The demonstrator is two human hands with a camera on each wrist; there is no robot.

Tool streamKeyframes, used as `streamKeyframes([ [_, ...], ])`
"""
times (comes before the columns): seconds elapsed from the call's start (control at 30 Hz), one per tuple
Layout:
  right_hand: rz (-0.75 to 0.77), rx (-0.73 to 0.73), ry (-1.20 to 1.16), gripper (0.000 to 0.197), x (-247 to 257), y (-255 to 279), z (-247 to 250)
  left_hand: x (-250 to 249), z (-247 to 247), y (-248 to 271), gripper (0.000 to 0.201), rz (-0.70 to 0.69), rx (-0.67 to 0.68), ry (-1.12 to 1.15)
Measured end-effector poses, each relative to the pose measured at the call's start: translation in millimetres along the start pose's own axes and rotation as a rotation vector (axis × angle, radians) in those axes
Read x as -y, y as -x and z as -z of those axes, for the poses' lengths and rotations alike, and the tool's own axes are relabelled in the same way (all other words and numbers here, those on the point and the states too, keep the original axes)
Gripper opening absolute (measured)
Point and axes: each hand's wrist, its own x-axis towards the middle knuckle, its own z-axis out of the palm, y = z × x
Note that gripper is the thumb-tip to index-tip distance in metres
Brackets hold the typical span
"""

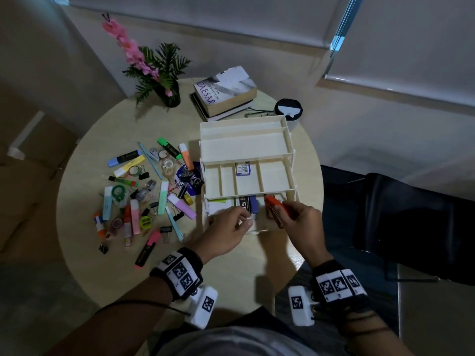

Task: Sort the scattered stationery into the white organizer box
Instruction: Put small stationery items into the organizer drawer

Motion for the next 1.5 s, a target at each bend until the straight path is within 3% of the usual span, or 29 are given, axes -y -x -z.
streamKeyframes([
  [0.27,-0.039,-0.111,0.12,0.019,0,-22,-47,11,4,19,0.039,-0.097,0.105,-0.395],
  [0.43,-0.149,-0.107,0.125,0.027,-8,-32,-65,17,5,26,0.046,-0.09,0.168,-0.322],
  [0.57,-0.155,-0.049,0.154,0.031,-12,-36,-76,24,13,32,0.046,-0.109,0.129,-0.297],
  [0.73,-0.022,0.023,0.207,0.018,-5,-32,-78,39,24,41,0.038,-0.132,0.042,-0.184],
  [0.9,0.016,0.075,0.189,0.014,-3,-24,-66,40,49,56,0.035,-0.143,-0.029,-0.119],
  [1.0,0.143,0.005,0.246,0.006,12,-10,-60,45,69,65,0.036,-0.113,-0.074,-0.103],
  [1.1,0.316,0.042,0.292,0.013,45,5,-64,63,86,73,0.034,-0.065,-0.106,-0.041],
  [1.27,0.429,0.249,0.21,0.012,100,14,-98,98,115,86,0.026,-0.062,-0.171,-0.045],
  [1.5,0.49,0.402,0.259,0.005,156,5,-173,158,162,109,0.021,0.033,-0.163,0.017],
])
